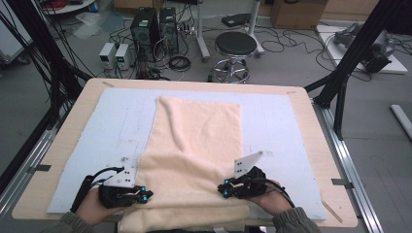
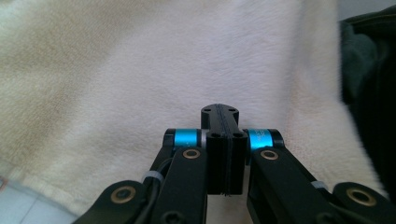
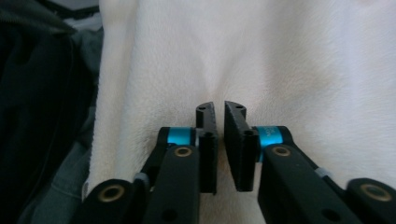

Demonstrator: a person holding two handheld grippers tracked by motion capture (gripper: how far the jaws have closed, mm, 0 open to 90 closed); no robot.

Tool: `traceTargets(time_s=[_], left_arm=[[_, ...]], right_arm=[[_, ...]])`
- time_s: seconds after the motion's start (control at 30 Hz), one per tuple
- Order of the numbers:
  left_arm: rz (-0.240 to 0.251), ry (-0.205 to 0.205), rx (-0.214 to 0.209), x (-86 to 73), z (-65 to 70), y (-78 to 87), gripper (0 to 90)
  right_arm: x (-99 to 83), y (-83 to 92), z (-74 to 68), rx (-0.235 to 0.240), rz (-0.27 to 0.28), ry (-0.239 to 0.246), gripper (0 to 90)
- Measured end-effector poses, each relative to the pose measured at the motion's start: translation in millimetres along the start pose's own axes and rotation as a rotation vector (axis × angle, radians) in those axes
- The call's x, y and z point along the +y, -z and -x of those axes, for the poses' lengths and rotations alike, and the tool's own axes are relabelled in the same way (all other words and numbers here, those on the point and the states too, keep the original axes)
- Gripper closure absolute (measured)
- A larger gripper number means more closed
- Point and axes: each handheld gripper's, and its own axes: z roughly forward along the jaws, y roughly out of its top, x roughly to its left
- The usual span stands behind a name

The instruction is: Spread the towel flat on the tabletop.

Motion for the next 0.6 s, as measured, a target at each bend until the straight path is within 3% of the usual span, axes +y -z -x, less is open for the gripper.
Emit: traceTargets(time_s=[0.1, 0.2, 0.3, 0.33, 0.4, 0.47, 0.6], left_arm=[[0.034, 0.025, 0.059, 2.6, -12.6, 2.7, 77.8], [0.039, 0.039, 0.138, 7.2, -28.2, -3.6, 68.6], [0.016, 0.066, 0.168, 8.3, -40.8, -14.9, 59.9], [0.003, 0.080, 0.161, 7.9, -45.0, -19.0, 58.1], [-0.043, 0.094, 0.142, 5.4, -49.3, -28.6, 58.8], [-0.029, 0.076, 0.145, 3.7, -47.1, -30.7, 67.1], [-0.040, 0.055, 0.137, 4.6, -42.5, -30.6, 84.3]], right_arm=[[0.9, 6.1, 8.3, -0.088, 0.022, -0.023, 68.4], [-0.2, 2.9, 20.1, -0.180, -0.002, -0.032, 61.2], [-2.8, -4.2, 28.7, -0.202, -0.042, -0.052, 57.3], [-3.5, -6.6, 30.6, -0.210, -0.050, -0.049, 56.8], [-4.7, -11.3, 34.4, -0.214, -0.066, -0.054, 56.8], [-4.9, -16.7, 34.6, -0.206, -0.099, -0.051, 59.6], [-3.3, -18.8, 32.9, -0.177, -0.102, -0.033, 77.9]])
